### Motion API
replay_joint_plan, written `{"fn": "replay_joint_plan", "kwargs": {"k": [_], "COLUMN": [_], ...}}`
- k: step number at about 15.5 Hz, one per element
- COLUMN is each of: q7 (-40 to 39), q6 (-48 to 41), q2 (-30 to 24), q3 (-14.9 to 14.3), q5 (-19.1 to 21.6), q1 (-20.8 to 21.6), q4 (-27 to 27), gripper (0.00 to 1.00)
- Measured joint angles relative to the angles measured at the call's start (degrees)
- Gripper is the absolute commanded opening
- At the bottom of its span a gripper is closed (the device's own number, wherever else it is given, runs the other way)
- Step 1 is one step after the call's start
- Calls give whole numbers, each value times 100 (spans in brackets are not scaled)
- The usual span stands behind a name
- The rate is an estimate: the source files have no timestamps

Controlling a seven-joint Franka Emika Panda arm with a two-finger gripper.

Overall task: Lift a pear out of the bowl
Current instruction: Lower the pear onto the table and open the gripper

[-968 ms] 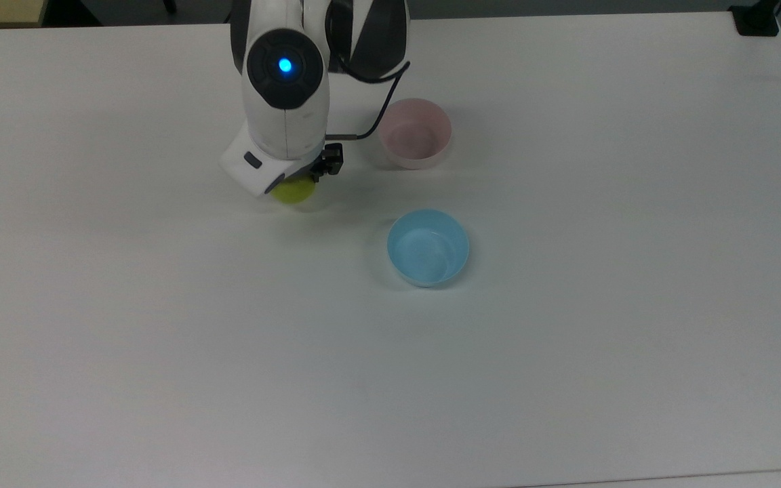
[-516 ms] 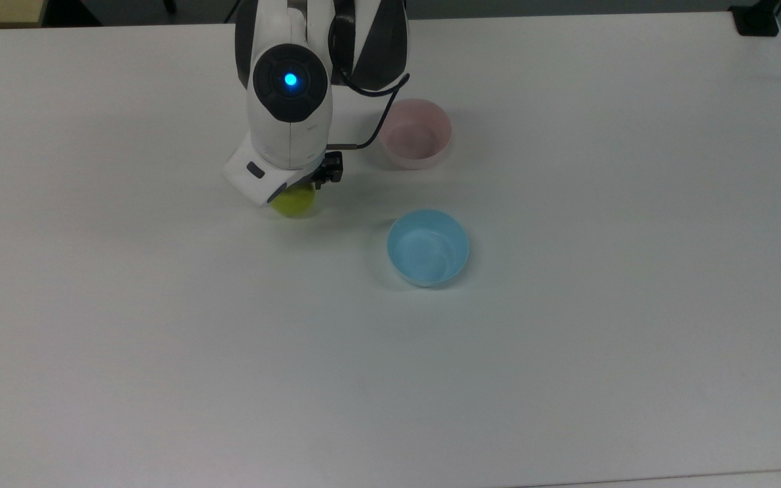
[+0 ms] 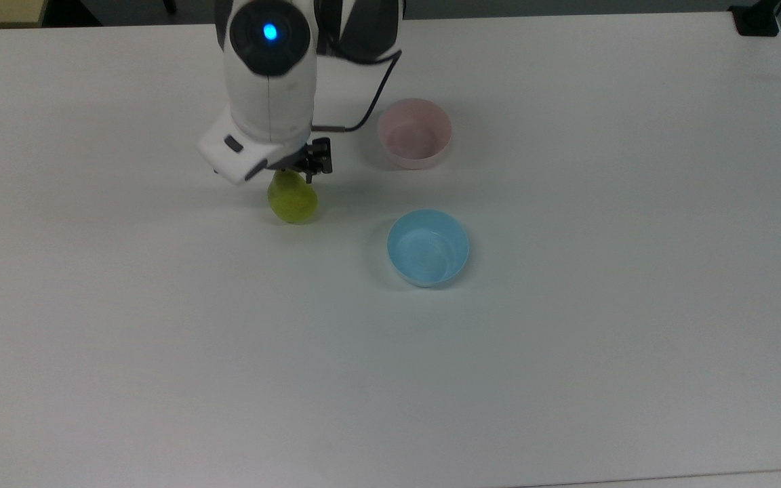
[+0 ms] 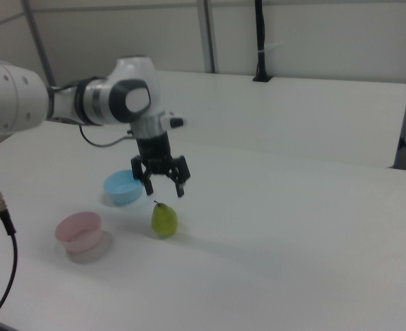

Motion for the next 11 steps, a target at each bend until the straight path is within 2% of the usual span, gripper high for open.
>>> {"fn": "replay_joint_plan", "kwargs": {"k": [7,11], "q7": [7,15], "q6": [-797,-1063], "q2": [-1292,-1737], "q3": [-115,-313], "q5": [31,368], "q1": [-37,-128], "q4": [12,0], "gripper": [100,100]}}
